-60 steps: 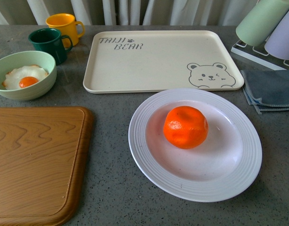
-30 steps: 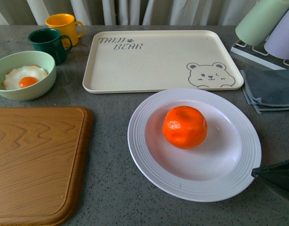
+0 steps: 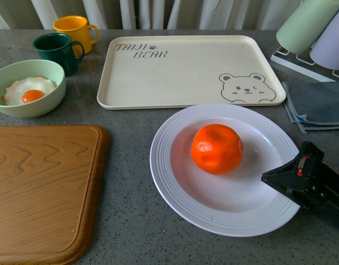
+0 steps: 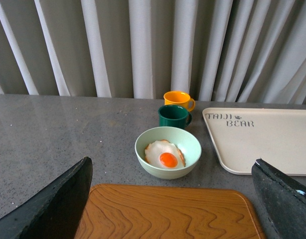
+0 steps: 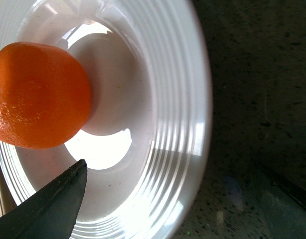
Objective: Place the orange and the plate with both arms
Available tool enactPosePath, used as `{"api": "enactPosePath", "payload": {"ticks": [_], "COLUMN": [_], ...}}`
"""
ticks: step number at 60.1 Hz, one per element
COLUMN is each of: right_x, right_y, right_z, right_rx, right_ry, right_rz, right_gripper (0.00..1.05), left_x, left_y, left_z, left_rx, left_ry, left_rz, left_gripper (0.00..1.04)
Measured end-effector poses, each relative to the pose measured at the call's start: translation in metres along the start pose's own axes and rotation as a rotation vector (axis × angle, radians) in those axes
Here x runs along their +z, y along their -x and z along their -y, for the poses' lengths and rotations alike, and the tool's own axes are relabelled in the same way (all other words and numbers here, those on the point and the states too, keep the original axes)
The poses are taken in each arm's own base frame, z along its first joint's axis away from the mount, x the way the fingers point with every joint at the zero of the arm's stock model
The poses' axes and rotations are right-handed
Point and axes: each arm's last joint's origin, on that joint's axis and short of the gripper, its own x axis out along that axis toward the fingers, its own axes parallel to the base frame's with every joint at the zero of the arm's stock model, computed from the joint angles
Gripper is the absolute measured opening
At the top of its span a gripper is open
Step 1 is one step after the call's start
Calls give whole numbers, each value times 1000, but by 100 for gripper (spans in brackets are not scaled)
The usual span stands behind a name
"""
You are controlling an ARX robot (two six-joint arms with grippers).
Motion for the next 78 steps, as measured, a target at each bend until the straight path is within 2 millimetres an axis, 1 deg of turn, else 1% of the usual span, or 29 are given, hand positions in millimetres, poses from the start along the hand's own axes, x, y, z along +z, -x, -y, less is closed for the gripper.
{"api": "enactPosePath", "payload": {"ticks": [11, 14, 19, 23, 24, 25, 27, 33, 35, 37, 38, 39, 42, 44, 53, 67, 78], "right_x": [-2, -2, -2, -4, -4, -4, -5, -6, -7, -7, -8, -8, -7, -7, -4, -2, 0], "right_y": [-8, -10, -12, -14, -14, -15, -15, -16, -16, -16, -17, -17, -17, -17, -17, -8, 1], "right_z": [-8, -10, -10, -10, -10, -9, -9, -8, -7, -7, -7, -6, -7, -7, -7, -8, -14], "right_rx": [6, 8, 1, -11, -12, -16, -17, -26, -28, -29, -31, -32, -29, -23, -6, 18, 67], "right_ry": [48, 55, 64, 71, 72, 71, 72, 69, 69, 64, 60, 54, 39, 28, -23, -67, -91], "right_rz": [-4, -4, -7, -15, -16, -17, -19, -30, -33, -37, -39, -39, -38, -40, -35, -39, -46], "right_gripper": [96, 94, 85, 72, 70, 66, 62, 46, 44, 38, 34, 33, 26, 23, 15, 13, 7], "left_x": [0, 0, 0, 0, 0, 0, 0, 0, 0, 0, 0, 0, 0, 0, 0, 0, 0], "left_y": [0, 0, 0, 0, 0, 0, 0, 0, 0, 0, 0, 0, 0, 0, 0, 0, 0], "left_z": [0, 0, 0, 0, 0, 0, 0, 0, 0, 0, 0, 0, 0, 0, 0, 0, 0], "left_rx": [0, 0, 0, 0, 0, 0, 0, 0, 0, 0, 0, 0, 0, 0, 0, 0, 0], "left_ry": [0, 0, 0, 0, 0, 0, 0, 0, 0, 0, 0, 0, 0, 0, 0, 0, 0], "left_rz": [0, 0, 0, 0, 0, 0, 0, 0, 0, 0, 0, 0, 0, 0, 0, 0, 0], "left_gripper": [96, 96, 96, 96, 96, 96, 96, 96, 96, 96, 96, 96, 96, 96, 96, 96, 96]}}
